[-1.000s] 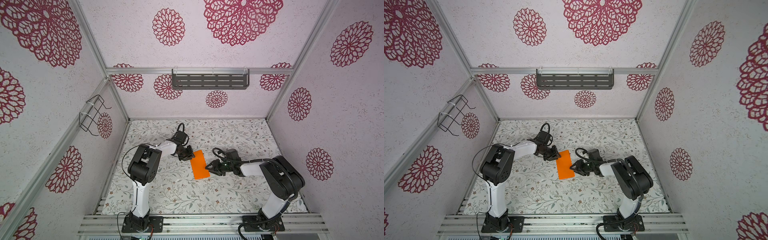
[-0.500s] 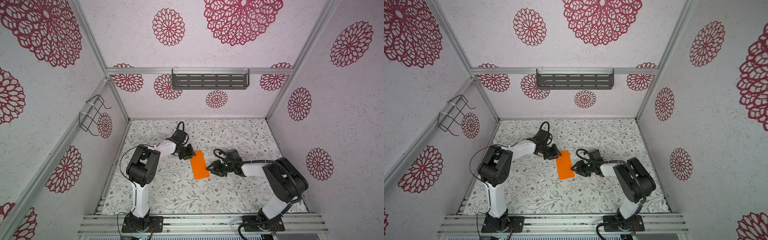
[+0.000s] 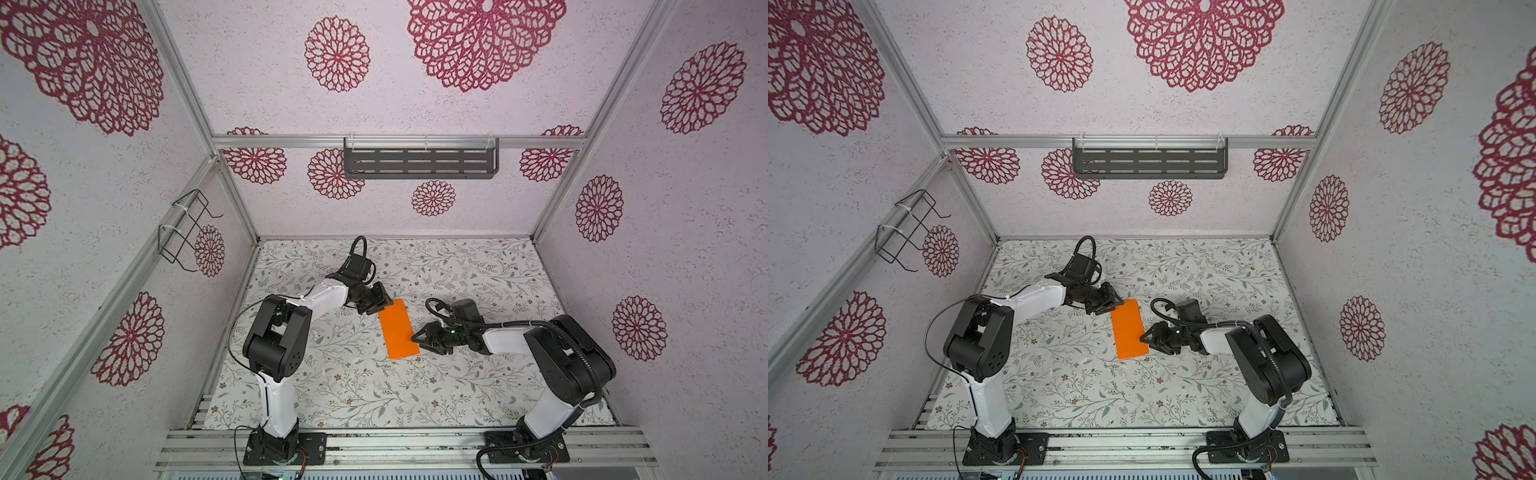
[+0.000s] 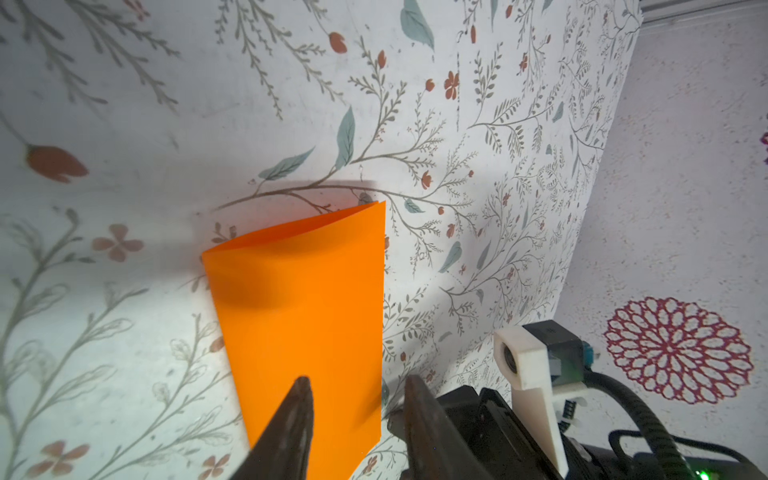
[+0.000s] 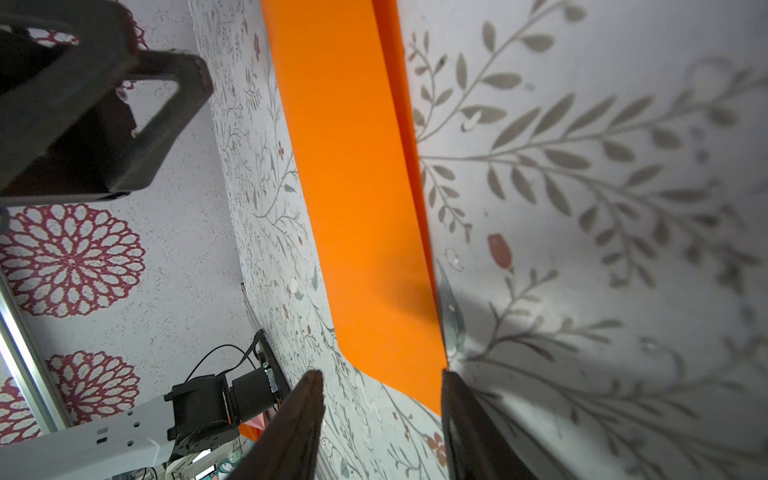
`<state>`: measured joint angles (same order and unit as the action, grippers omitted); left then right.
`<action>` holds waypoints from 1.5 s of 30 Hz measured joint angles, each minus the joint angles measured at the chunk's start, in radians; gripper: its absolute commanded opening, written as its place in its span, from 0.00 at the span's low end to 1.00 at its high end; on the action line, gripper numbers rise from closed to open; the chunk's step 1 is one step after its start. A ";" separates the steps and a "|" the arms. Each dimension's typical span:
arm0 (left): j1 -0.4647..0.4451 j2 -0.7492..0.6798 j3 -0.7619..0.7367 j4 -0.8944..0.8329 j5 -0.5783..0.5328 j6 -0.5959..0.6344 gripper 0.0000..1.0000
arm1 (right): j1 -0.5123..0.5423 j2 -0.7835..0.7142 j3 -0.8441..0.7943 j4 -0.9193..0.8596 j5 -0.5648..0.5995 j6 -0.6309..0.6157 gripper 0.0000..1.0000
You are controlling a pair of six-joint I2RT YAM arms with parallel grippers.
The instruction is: Fold a paper plane with a square sheet of paper (pick it up from the middle)
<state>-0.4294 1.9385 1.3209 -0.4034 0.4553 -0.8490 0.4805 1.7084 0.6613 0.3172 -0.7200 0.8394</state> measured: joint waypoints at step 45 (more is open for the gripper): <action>0.008 -0.001 -0.101 0.025 -0.050 -0.035 0.46 | -0.033 0.347 0.424 0.052 0.028 -0.035 0.49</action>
<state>-0.4210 1.9373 1.2198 -0.3782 0.4053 -0.8841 0.4477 2.0552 1.0855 0.3691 -0.6922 0.8047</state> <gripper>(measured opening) 0.461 0.491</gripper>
